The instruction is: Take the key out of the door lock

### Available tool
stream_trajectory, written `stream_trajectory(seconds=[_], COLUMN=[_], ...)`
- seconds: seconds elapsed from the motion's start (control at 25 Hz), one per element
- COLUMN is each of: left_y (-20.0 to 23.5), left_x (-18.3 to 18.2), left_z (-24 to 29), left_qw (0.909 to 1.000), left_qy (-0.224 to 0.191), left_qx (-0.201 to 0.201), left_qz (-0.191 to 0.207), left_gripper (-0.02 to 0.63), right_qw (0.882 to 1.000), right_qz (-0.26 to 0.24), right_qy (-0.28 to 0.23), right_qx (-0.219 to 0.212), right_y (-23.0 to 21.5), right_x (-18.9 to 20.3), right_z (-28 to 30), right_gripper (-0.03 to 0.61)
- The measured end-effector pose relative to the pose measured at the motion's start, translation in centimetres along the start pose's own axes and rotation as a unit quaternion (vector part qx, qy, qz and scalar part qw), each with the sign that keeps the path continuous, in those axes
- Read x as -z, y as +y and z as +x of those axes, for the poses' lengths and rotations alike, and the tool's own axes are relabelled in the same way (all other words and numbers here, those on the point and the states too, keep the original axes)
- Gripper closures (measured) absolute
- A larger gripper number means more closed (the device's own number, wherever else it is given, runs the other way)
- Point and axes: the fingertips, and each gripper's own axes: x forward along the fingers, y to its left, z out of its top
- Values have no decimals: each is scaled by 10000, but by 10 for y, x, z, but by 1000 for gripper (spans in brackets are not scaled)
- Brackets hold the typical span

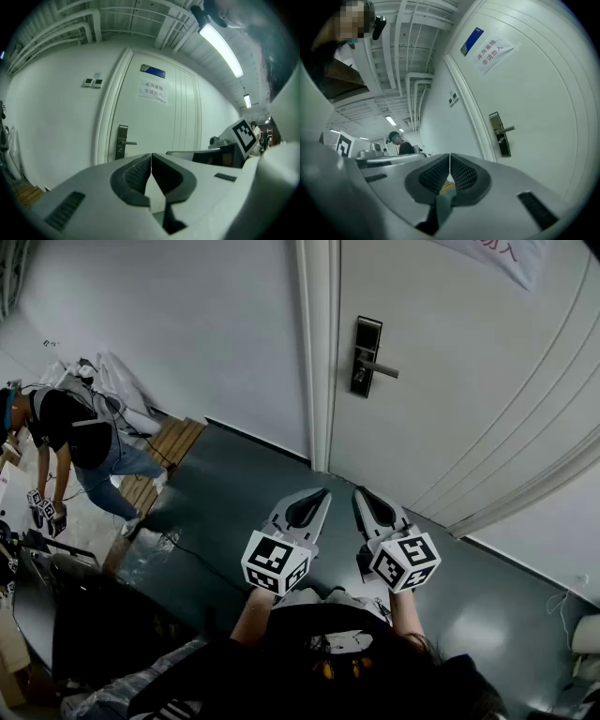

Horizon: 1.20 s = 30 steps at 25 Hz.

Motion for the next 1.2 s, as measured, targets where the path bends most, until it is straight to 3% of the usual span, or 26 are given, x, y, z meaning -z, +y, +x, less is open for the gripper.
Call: stream_trajectory(seconds=[0.52, 1.2], left_y=[-2, 17], left_x=[1, 9], left_z=[-27, -17], left_qw=[9991, 9978], left_qy=[4, 70], left_qx=[373, 649], left_qz=[218, 128], left_gripper=[604, 604], right_qw=[9999, 9988], right_qz=[2, 34], right_qy=[-108, -88], right_qx=[126, 480], right_y=[33, 18], right_x=[13, 16], right_z=[4, 20], right_gripper=[568, 568])
